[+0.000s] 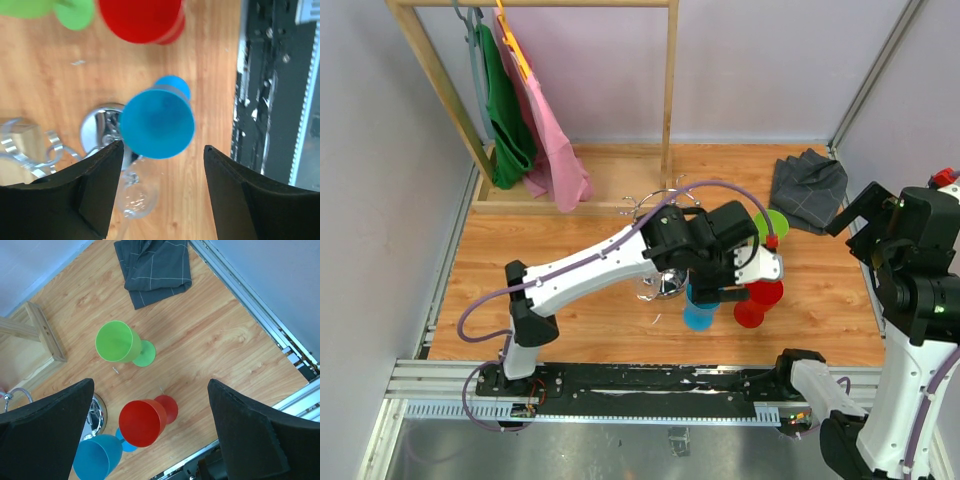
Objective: Take the wine glass off the wine glass rack
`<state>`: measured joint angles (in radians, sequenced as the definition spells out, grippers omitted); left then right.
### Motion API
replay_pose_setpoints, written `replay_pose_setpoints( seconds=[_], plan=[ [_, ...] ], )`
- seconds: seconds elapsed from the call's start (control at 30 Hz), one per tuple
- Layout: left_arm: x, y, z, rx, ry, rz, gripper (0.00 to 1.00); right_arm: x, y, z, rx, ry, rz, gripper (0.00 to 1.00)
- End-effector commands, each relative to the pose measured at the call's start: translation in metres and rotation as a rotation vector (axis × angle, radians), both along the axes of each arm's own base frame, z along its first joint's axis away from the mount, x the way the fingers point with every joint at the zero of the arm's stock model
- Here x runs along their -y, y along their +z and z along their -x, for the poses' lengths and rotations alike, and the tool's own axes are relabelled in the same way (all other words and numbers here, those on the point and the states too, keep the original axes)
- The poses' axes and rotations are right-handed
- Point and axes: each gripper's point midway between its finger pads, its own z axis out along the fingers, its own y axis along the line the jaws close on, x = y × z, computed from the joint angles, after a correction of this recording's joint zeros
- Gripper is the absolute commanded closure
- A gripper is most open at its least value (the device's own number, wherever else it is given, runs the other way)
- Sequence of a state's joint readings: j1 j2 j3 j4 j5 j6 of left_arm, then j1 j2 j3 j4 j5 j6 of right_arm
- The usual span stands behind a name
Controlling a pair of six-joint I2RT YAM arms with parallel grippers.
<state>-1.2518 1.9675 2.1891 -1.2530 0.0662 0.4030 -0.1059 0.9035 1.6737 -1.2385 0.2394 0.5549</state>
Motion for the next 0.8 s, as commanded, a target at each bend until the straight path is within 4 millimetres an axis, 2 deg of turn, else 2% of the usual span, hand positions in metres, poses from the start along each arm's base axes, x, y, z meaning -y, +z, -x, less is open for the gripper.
replay_pose_setpoints(
  seconds=[0.0,0.07,0.17,0.23,0.33,0.47,0.5,0.67,0.77],
  plan=[
    [0.005,0.089,-0.043,0.122,0.111,0.282,0.29,-0.003,0.012,-0.005,0.000,0.041,0.006,0.02],
    [0.002,0.119,-0.059,0.131,0.165,0.379,0.29,-0.010,0.020,-0.010,0.004,0.085,-0.003,0.01],
    [-0.014,0.162,-0.084,0.155,0.251,0.517,0.27,-0.021,0.027,-0.016,-0.004,0.155,-0.029,0.01],
    [-0.034,0.198,-0.097,0.210,0.297,0.630,0.23,-0.031,0.031,-0.018,-0.003,0.207,-0.053,0.01],
    [-0.069,0.228,-0.116,0.308,0.366,0.735,0.17,-0.051,0.032,-0.016,0.003,0.286,-0.129,0.02],
    [-0.113,0.241,-0.143,0.351,0.485,0.801,0.10,-0.091,0.025,-0.011,0.027,0.413,-0.320,0.08],
    [-0.128,0.239,-0.157,0.339,0.535,0.801,0.10,-0.097,0.024,-0.009,0.038,0.425,-0.353,0.09],
    [-0.169,0.217,-0.195,0.177,0.687,0.817,0.09,-0.115,0.024,0.001,0.066,0.470,-0.458,0.08],
    [-0.180,0.206,-0.205,0.124,0.734,0.819,0.09,-0.120,0.024,0.000,0.070,0.486,-0.482,0.08]
  ],
)
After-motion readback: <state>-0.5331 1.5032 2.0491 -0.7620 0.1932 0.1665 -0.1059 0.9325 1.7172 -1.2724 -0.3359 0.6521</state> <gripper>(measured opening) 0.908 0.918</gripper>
